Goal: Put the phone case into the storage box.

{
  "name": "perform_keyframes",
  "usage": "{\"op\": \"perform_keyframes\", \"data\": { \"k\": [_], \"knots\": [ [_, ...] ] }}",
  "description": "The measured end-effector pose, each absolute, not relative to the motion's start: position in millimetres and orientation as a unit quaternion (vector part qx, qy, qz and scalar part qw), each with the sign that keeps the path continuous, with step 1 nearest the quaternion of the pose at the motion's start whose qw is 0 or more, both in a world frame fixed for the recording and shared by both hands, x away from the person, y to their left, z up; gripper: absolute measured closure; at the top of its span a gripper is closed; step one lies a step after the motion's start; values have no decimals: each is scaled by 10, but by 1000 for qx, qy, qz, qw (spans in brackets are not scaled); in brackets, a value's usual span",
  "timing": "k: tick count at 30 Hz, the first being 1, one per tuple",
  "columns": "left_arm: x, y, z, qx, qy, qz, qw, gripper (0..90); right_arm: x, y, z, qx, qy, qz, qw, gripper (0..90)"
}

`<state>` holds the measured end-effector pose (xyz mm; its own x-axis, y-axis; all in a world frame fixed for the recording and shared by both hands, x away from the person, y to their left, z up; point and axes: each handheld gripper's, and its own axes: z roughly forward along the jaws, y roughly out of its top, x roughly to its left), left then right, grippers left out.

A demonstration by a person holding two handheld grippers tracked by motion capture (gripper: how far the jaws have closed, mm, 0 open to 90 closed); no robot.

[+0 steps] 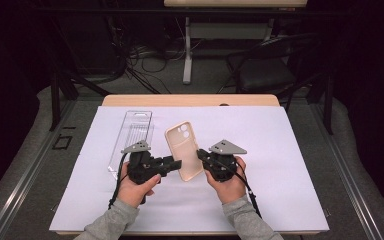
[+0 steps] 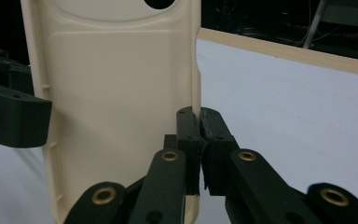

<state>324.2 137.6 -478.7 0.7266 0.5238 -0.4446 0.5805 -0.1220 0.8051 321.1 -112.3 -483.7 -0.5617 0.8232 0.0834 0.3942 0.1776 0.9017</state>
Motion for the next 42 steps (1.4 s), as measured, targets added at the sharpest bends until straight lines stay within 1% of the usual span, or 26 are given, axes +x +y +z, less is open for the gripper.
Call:
{"op": "perform_keyframes", "data": {
  "k": [5,9,14,17,22,32,42],
  "knots": [
    [3260,1390,-4799,737,379,-48,558,676,3204,-1116,-4836,411,737,489,219,877],
    [3269,1400,-4806,732,384,-53,560,706,3201,-1116,-4835,410,736,491,220,877],
    [3275,1404,-4809,724,394,-68,562,718,3198,-1114,-4834,409,736,492,222,877],
    [3273,1404,-4810,723,396,-65,562,728,3193,-1111,-4834,410,736,492,222,877],
    [3278,1411,-4813,718,406,-76,561,753,3191,-1107,-4836,408,736,492,221,877],
    [3287,1415,-4819,706,418,-96,564,776,3192,-1098,-4845,408,737,492,220,877],
    [3294,1427,-4825,701,426,-104,563,787,3192,-1097,-4849,408,738,491,219,877]
  ]
}}
